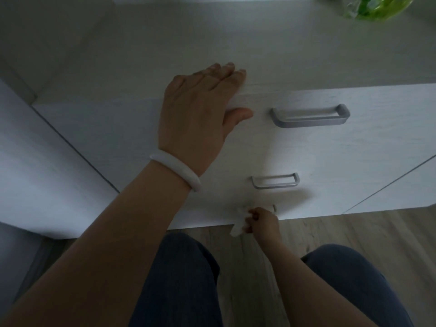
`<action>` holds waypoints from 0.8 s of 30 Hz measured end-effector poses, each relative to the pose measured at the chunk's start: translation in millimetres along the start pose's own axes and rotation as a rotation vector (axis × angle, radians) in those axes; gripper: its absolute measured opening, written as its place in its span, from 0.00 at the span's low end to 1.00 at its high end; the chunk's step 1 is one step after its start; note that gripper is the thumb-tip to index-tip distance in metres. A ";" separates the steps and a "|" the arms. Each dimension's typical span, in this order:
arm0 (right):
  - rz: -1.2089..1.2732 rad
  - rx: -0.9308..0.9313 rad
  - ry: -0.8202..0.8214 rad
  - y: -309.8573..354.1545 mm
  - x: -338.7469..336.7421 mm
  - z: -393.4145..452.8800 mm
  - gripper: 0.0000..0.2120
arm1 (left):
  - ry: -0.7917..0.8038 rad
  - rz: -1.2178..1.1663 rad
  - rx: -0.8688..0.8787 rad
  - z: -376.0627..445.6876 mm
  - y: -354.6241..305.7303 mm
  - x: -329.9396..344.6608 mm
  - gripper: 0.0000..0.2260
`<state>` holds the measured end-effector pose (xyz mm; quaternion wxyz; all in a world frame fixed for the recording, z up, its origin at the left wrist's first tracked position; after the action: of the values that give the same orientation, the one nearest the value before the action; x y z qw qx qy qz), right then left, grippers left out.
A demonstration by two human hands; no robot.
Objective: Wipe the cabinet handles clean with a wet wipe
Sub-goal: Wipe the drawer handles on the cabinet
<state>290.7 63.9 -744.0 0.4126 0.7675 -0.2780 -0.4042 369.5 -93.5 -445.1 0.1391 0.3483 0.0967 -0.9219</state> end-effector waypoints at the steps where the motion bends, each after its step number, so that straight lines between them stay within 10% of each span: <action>1: 0.067 0.038 -0.111 0.4 -9.7 2.1 0.09 | -0.007 0.001 0.001 0.1 0.0 -0.1 0.23; 4: 0.106 0.153 -0.371 -7.9 -33.4 9.9 0.09 | -0.005 0.000 0.004 0.2 -0.4 0.7 0.23; 9: -0.151 -0.001 0.131 1.8 1.6 6.4 0.13 | -0.002 -0.005 -0.007 0.8 -0.3 0.0 0.23; 14: -0.232 0.076 -0.197 -10.4 -16.9 12.8 0.09 | 0.004 0.001 0.001 0.1 -0.2 0.0 0.23; 19: -0.133 0.036 0.071 6.3 7.2 3.2 0.09 | 0.000 0.001 -0.009 0.0 0.6 0.1 0.23; 24: 0.097 0.056 -0.034 6.5 15.3 2.8 0.10 | 0.017 0.004 -0.017 -0.1 0.0 -0.1 0.24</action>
<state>295.6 47.8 -745.3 0.4051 0.7575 -0.3330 -0.3888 369.7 -93.4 -445.1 0.1430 0.3552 0.1048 -0.9178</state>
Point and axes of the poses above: each hand's wrist, its own z-axis towards the middle knuckle, its own x-axis out of the palm, y = z × x, the point moved 2 cm from there along z, towards the middle knuckle, and after that the axes turned 7 degrees about -x, right-handed, at the moved point
